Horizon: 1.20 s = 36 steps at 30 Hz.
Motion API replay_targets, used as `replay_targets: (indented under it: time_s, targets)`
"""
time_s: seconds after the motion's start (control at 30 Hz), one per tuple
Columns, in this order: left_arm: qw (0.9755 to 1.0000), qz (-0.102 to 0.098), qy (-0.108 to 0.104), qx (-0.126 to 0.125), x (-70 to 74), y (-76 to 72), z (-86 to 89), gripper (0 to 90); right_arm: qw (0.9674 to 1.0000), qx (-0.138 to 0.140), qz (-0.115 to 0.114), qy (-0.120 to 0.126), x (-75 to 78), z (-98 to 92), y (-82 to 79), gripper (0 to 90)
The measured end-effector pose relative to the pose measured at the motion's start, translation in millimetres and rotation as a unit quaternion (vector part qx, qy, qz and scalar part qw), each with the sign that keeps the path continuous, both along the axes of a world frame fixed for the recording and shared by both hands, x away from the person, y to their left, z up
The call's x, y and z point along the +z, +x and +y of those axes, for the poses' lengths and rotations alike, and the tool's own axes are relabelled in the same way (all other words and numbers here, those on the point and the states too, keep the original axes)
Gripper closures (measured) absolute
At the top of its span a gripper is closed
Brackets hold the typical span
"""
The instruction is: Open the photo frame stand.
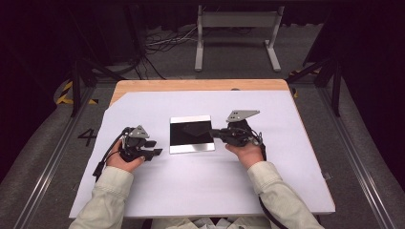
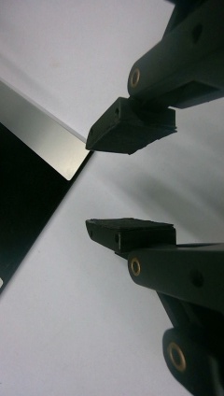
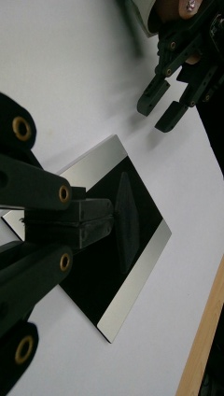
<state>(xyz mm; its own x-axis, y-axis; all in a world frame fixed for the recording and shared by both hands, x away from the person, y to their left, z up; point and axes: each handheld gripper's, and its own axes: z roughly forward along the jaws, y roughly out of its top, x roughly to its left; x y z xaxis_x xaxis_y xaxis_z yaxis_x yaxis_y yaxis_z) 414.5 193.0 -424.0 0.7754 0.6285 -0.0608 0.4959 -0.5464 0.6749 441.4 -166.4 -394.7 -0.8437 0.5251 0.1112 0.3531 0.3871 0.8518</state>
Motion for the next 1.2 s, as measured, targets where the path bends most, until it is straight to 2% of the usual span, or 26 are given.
replay_targets:
  time_s: [0.17,0.27,0.43,0.57,0.6,0.7,0.77,0.9,0.93,1.07,1.2]
  targets:
    - [1.0,-0.002,0.003,-0.004,-0.4,0.3,-0.8,56.0,1.0,0.004,0.003,-0.006,0.2,-1.0,0.6,89.7]
    - [1.0,-0.001,0.002,-0.004,-0.8,0.4,-0.7,55.9,0.9997,0.01,0.002,-0.02,1.1,-2.4,0.9,89.7]
    - [1.0,0.002,0.003,0.002,-1.3,0.2,-0.6,54.1,0.9992,-0.002,0.003,-0.039,7.9,-9.9,3.1,89.6]
    - [1.0,0.001,0.007,0.002,-1.6,0.7,-0.5,53.5,0.9992,-0.01,0.009,-0.038,13.0,-15.4,4.5,89.6]
    - [1.0,0.005,0.005,0.002,-1.7,0.3,-0.7,53.5,0.9991,-0.017,0.02,-0.033,15.7,-18.5,6.2,89.5]
    - [1.0,0.006,0.005,0.002,-1.9,0.2,-0.7,53.6,0.9989,-0.021,0.03,-0.03,17.6,-20.4,7.8,89.5]
    - [1.0,0.007,0.005,0.003,-2.4,0.0,-0.9,53.5,0.9978,-0.032,0.051,-0.025,21.9,-22.0,11.6,89.6]
    - [1.0,0.007,0.006,0.002,-2.5,0.0,-0.9,53.5,0.9969,-0.036,0.063,-0.03,25.2,-21.5,13.8,89.6]
    - [1.0,0.007,0.005,0.002,-2.5,0.0,-0.7,53.5,0.9961,-0.04,0.073,-0.032,26.7,-21.1,15.8,89.6]
    - [1.0,0.007,0.006,0.002,-2.1,0.0,-0.4,53.6,0.9946,-0.047,0.087,-0.032,28.0,-21.0,18.3,89.6]
    - [1.0,0.008,0.006,0.001,-2.7,0.0,-0.9,54.0,0.9914,-0.06,0.113,-0.028,30.1,-20.4,22.4,89.7]
